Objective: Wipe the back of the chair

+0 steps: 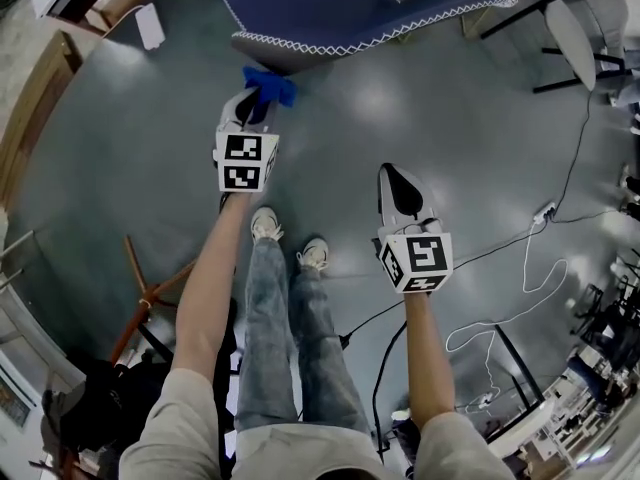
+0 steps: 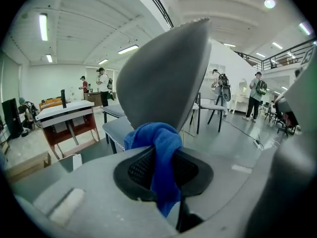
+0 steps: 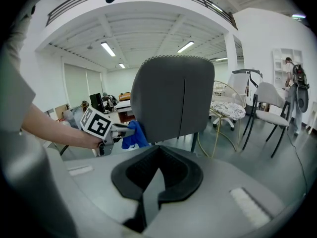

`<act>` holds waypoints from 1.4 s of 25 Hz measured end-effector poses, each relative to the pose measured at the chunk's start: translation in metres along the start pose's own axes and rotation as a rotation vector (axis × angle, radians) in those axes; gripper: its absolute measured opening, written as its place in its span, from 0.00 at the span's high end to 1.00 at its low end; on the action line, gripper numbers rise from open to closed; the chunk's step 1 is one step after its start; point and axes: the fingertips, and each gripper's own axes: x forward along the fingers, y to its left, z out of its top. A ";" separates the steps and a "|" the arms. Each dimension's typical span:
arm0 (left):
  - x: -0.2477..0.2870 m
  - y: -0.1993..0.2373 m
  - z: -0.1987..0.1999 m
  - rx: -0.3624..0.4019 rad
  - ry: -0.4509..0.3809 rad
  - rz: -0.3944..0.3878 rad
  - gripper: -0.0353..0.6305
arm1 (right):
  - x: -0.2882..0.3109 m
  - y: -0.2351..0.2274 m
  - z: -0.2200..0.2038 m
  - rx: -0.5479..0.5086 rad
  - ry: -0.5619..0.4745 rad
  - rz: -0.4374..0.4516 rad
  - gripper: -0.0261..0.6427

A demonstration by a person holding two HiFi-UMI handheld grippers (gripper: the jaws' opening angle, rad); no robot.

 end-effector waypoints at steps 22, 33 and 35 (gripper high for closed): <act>-0.187 -0.069 0.193 -0.113 -0.215 -0.008 0.85 | -0.092 -0.009 0.129 0.004 -0.122 -0.007 0.96; -0.255 -0.054 0.306 -0.065 -0.316 0.041 0.85 | -0.161 -0.023 0.229 -0.005 -0.245 -0.065 0.96; -0.265 -0.056 0.320 -0.067 -0.332 0.040 0.85 | -0.173 -0.028 0.241 -0.005 -0.267 -0.074 0.96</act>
